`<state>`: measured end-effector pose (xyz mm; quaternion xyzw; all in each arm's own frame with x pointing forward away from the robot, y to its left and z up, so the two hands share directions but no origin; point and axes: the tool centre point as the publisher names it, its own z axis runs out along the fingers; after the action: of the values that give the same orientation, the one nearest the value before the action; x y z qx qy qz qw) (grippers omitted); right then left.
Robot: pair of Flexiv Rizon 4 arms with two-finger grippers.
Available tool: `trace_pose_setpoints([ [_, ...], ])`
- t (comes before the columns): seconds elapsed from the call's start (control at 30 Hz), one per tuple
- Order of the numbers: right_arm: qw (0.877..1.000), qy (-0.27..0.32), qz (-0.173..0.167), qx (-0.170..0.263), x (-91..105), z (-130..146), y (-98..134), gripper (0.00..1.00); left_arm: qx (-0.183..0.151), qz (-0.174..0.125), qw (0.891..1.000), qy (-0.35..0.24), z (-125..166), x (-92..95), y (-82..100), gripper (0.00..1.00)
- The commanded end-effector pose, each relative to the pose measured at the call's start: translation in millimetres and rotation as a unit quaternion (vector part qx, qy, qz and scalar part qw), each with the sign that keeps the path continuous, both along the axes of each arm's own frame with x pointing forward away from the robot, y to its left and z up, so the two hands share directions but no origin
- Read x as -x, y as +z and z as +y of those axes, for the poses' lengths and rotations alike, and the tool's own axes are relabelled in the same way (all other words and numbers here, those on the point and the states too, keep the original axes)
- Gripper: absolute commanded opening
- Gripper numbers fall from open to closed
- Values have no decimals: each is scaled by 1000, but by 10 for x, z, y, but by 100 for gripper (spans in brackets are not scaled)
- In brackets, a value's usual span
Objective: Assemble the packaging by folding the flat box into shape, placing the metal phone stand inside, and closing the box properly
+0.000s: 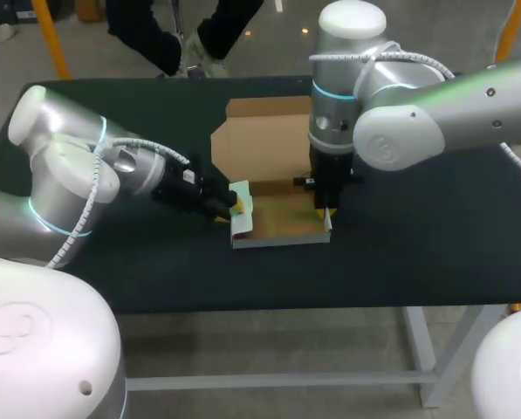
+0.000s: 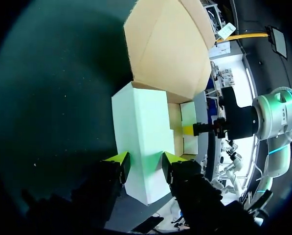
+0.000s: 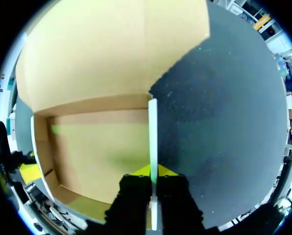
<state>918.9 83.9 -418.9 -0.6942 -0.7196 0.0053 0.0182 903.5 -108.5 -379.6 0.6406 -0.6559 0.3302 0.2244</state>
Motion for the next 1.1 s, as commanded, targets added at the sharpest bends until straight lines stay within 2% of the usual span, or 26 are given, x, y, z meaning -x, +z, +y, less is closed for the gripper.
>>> trace_pose_setpoints([
  [0.03, 1000, 0, 2, 1, -4, 15, 6, 0, -36, -1, 999, 6, -44, 19, 21, 46],
  [0.4, 1000, 0, 2, 1, -4, 15, 6, 0, -92, -7, 996, 10, -107, -3, 8, 45],
  [0.7, 1000, 0, 2, 1, -4, 15, 6, 0, -136, 8, 991, 10, -111, -33, -59, 45],
  [0.93, 1000, 0, 2, 1, -4, 15, 6, 0, -148, 12, 989, 15, -61, -43, -79, 44],
  [1.1, 1000, 0, 2, 1, -4, 15, 6, 0, -175, 16, 984, 21, -39, -48, -88, 41],
])
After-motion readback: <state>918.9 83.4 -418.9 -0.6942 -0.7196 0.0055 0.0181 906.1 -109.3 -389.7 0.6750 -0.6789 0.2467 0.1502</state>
